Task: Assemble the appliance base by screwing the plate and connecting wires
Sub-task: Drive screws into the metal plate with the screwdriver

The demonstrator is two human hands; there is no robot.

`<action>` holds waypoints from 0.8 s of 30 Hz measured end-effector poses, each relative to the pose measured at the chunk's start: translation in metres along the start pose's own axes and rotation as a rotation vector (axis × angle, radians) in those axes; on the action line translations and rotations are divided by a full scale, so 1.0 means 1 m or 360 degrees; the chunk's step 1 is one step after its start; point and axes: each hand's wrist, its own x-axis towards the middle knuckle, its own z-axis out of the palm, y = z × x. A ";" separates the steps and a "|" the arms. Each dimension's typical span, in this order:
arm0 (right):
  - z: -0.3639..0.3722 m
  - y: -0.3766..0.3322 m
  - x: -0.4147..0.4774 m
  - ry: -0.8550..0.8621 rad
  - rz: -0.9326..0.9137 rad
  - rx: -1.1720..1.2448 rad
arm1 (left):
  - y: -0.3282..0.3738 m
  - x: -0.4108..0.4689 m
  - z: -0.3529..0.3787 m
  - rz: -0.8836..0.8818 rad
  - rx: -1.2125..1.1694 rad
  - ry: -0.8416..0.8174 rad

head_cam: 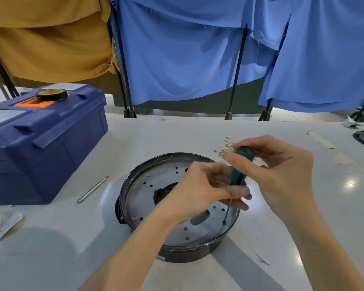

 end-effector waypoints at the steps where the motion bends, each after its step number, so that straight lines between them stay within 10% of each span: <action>1: 0.001 0.000 0.000 0.0066 -0.0003 -0.0044 | -0.001 0.001 0.001 -0.0007 0.0008 -0.0061; 7: -0.015 -0.003 0.006 -0.0574 0.0076 0.0402 | -0.003 0.000 -0.006 -0.0007 -0.0028 -0.0190; 14: 0.005 0.002 -0.005 0.0189 -0.0082 -0.0350 | -0.006 0.005 0.001 0.0012 -0.0086 -0.0050; 20: -0.009 -0.003 0.004 -0.0490 0.0109 0.0223 | -0.011 0.002 -0.007 -0.0015 -0.0187 -0.0097; 24: -0.006 0.001 -0.001 -0.0294 0.0052 0.0172 | -0.008 0.001 -0.007 0.0020 -0.0183 -0.0066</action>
